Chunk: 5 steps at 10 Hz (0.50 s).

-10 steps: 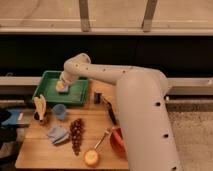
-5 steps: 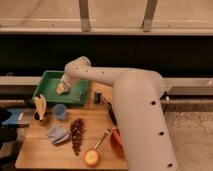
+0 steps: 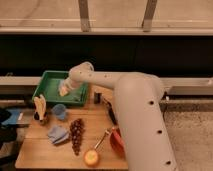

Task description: Wipe tray with sponge

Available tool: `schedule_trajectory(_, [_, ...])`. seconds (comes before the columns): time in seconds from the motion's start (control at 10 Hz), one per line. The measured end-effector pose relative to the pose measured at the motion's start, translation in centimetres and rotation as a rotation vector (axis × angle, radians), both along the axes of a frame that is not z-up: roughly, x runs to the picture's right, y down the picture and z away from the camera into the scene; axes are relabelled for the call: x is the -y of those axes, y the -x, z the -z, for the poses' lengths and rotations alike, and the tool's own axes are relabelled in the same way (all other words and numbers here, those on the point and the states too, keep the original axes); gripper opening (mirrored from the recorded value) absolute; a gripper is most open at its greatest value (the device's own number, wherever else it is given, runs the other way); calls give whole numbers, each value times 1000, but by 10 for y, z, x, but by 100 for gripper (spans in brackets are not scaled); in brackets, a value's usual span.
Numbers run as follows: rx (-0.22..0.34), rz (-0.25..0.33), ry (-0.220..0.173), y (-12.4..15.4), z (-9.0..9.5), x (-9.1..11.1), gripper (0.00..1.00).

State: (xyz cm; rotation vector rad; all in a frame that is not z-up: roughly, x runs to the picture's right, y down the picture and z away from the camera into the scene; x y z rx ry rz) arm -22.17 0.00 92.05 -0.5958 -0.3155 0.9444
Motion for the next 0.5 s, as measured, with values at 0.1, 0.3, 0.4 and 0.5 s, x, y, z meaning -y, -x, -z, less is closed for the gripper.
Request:
schedule_trajectory(0.1, [-7, -7, -10, -5, -5, 6, 64])
schedule_trajectory(0.3, [-15, -17, -26, -14, -22, 21, 64])
schedule_trajectory(0.4, [-16, -21, -31, -11, -32, 26, 64])
schedule_trajectory(0.5, [-13, -26, -34, -5, -39, 28, 64])
